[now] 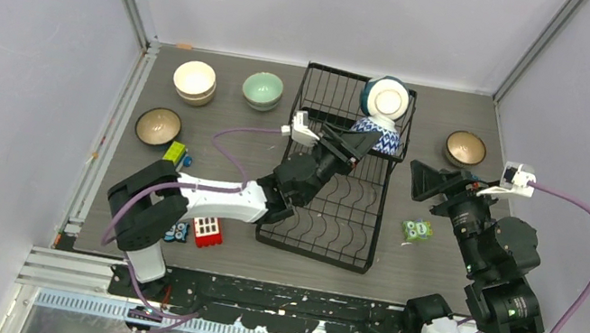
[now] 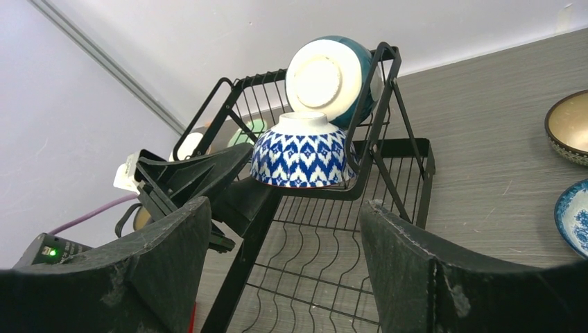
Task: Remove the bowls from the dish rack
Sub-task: Pick up the bowl from the dish rack.
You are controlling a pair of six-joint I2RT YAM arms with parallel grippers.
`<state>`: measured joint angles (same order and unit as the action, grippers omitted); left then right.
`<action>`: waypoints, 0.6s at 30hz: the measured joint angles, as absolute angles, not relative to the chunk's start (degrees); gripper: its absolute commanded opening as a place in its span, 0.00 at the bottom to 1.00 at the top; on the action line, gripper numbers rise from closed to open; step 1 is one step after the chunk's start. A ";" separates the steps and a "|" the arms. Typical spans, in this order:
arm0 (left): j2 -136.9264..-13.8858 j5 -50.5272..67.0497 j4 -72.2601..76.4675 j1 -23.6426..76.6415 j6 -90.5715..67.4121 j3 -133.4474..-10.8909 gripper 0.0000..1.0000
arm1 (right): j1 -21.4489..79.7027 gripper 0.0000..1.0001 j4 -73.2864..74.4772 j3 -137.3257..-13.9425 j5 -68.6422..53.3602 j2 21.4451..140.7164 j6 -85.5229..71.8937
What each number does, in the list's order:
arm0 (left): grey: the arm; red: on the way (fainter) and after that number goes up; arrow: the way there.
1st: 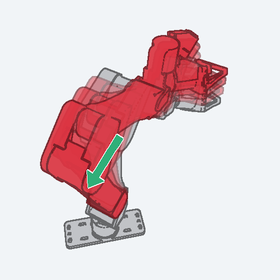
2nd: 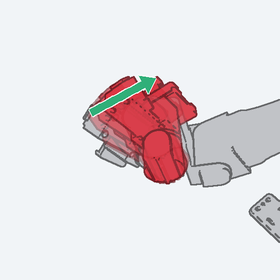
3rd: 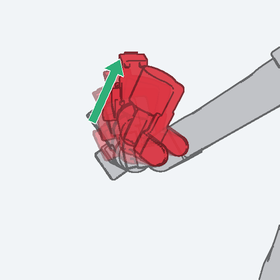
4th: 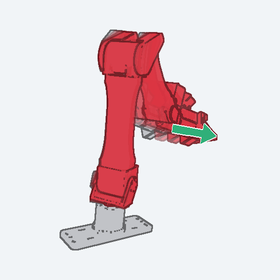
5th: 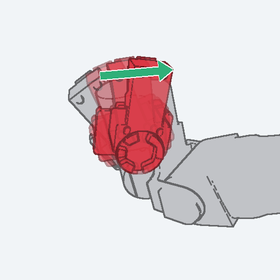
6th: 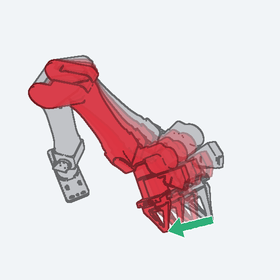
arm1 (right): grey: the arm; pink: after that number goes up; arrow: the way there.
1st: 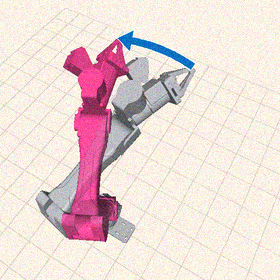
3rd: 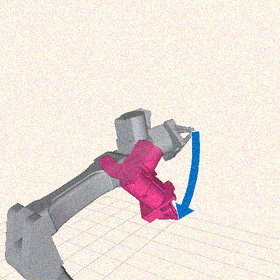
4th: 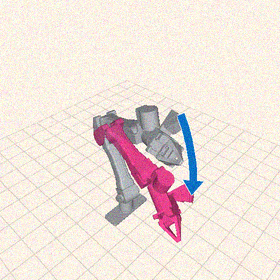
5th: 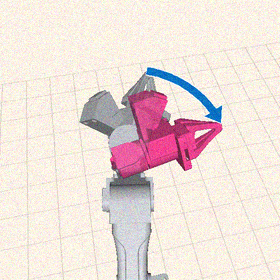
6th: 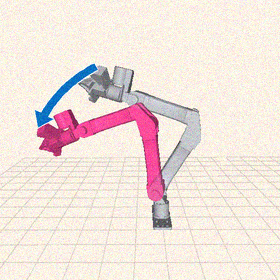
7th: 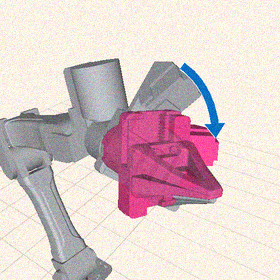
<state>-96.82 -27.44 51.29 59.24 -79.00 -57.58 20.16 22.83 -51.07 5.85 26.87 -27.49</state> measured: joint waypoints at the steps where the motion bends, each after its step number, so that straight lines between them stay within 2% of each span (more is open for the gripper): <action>1: -97.12 -27.46 51.57 59.20 -79.00 -57.84 0.54 | 20.21 0.82 22.83 -51.07 5.89 26.87 -27.46; 18: -101.80 -27.57 56.69 59.02 -78.91 -59.88 0.42 | 20.91 0.82 23.03 -49.74 6.22 26.50 -27.11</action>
<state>-101.80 -27.57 56.69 59.02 -78.91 -59.88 20.91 23.03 -49.74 6.22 26.50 -27.11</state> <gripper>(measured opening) 0.434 0.819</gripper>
